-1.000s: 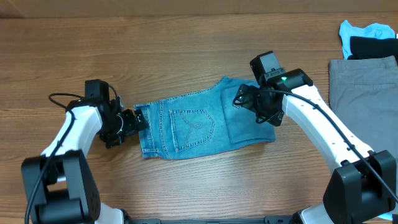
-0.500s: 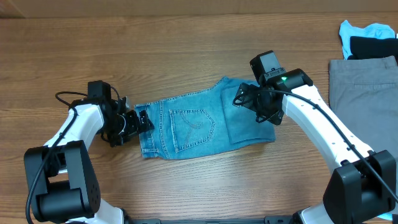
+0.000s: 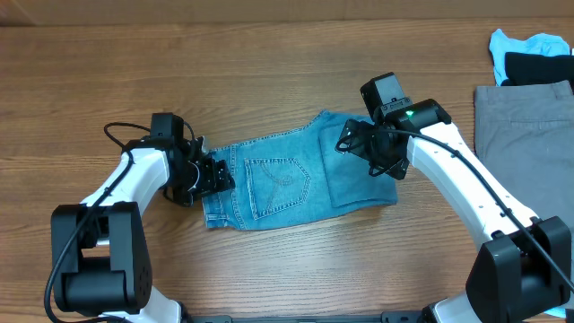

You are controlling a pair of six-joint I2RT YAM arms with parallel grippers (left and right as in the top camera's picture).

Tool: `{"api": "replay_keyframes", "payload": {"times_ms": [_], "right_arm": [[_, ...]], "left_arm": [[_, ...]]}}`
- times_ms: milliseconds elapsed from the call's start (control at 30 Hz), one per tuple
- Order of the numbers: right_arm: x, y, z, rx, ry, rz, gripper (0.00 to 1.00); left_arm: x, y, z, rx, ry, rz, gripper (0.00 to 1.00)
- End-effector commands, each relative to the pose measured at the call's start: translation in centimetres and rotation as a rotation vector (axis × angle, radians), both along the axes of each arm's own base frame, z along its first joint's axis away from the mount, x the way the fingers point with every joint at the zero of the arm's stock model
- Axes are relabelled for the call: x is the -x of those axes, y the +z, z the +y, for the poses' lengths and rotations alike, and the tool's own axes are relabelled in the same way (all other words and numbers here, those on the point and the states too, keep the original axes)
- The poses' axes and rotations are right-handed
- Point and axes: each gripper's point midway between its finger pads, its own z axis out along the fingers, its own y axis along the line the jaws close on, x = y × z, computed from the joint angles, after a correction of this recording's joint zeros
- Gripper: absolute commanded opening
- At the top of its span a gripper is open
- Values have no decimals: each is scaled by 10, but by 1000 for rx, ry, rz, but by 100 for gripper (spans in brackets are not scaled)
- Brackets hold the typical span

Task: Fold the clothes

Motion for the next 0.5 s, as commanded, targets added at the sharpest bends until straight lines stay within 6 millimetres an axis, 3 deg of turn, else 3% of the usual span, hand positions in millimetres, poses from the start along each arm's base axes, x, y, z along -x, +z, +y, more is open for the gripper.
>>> {"api": "replay_keyframes", "payload": {"times_ms": [0,167,300,467], "right_arm": [[-4,5,-2,6,-3,-26,100],[-5,5,-2,3,-3,-33,100],[-6,5,1,-3,2,-39,100],[-17,9,22,-71,35,-88,100]], "left_arm": [[7,-9,-5,6,-10,37,59],[7,-11,4,-45,11,51,15],[11,-7,30,-161,95,111,4],[2,21,64,-254,174,145,4]]}}
